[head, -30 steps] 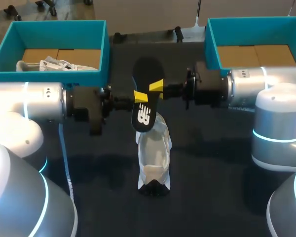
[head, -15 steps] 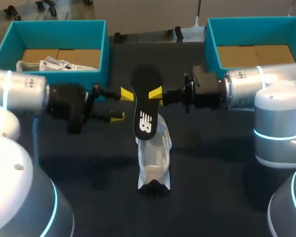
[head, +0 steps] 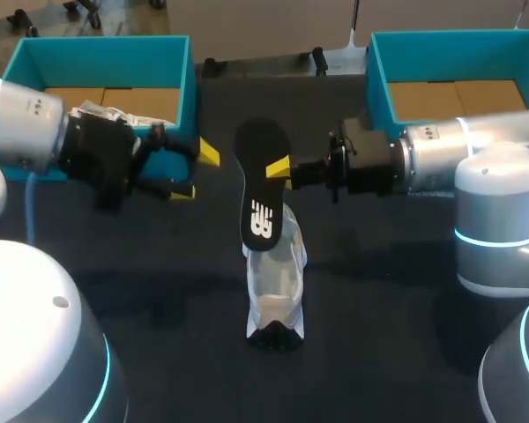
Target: Take the shoe out of the shoebox, open the shoe tongue, remove and reinsert the insole, then place the shoe into the shoebox
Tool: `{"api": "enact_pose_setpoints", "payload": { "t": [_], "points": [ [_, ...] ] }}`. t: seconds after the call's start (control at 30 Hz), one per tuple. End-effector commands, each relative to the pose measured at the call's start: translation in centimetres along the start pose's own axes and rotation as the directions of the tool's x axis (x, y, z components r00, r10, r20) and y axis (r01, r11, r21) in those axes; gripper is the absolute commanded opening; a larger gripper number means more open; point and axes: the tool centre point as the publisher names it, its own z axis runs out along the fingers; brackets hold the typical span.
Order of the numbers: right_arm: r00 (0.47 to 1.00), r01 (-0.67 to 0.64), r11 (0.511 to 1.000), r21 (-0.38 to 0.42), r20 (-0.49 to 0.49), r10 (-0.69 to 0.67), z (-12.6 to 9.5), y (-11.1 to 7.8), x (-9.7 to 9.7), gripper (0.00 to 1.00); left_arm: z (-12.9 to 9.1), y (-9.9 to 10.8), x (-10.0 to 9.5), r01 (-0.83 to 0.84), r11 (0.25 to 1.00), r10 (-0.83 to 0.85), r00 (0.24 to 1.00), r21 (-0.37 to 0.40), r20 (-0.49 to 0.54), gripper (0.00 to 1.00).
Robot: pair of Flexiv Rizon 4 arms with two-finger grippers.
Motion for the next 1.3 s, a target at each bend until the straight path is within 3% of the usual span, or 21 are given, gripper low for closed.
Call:
{"api": "enact_pose_setpoints", "payload": {
  "t": [0.03,0.23,0.3,0.33,0.37,0.73,0.83,1.13,1.3],
  "points": [
    [1.0,-0.001,1.0,0.0,0.002,0.001,0.2,0.0,0.0,0.0,-1.5,1.7,-2.5,0.011,0.999,-0.007,0.992,0.033,-0.123,1.0],
    [1.0,-0.001,1.0,0.0,0.002,0.001,0.2,0.0,0.0,0.0,-3.2,5.1,-5.6,0.115,0.988,-0.081,0.956,0.104,-0.281,1.0],
    [1.0,-0.001,1.0,0.0,0.002,0.001,0.2,0.0,0.0,0.0,-3.2,5.3,-6.1,0.124,0.984,-0.078,0.945,0.126,-0.317,1.0],
    [1.0,-0.001,1.0,0.0,0.002,0.001,0.2,0.0,0.0,0.0,-2.7,5.3,-6.9,0.072,0.982,0.019,0.88,0.172,-0.475,1.0],
    [1.0,-0.001,1.0,0.0,0.002,0.001,0.2,0.0,0.0,0.0,-2.5,5.1,-7.4,-0.034,0.99,0.107,0.828,0.14,-0.55,1.0],
    [1.0,-0.001,1.0,0.0,0.002,0.001,0.2,0.0,0.0,0.0,-2.5,5.1,-7.4,-0.034,0.99,0.107,0.828,0.14,-0.55,1.0],
    [1.0,-0.001,1.0,0.0,0.002,0.001,0.2,0.0,0.0,0.0,-1.6,5.2,-7.5,-0.003,0.99,0.08,0.842,0.143,-0.534,1.0],
    [1.0,-0.001,1.0,0.0,0.002,0.001,0.2,0.0,0.0,0.0,0.4,6.1,-9.2,0.022,0.978,0.091,0.846,0.206,-0.525,1.0],
    [1.0,-0.001,1.0,0.0,0.002,0.001,0.2,0.0,0.0,0.0,1.5,7.6,-10.7,0.071,0.977,0.064,0.804,0.203,-0.591,1.0]
  ]
}}
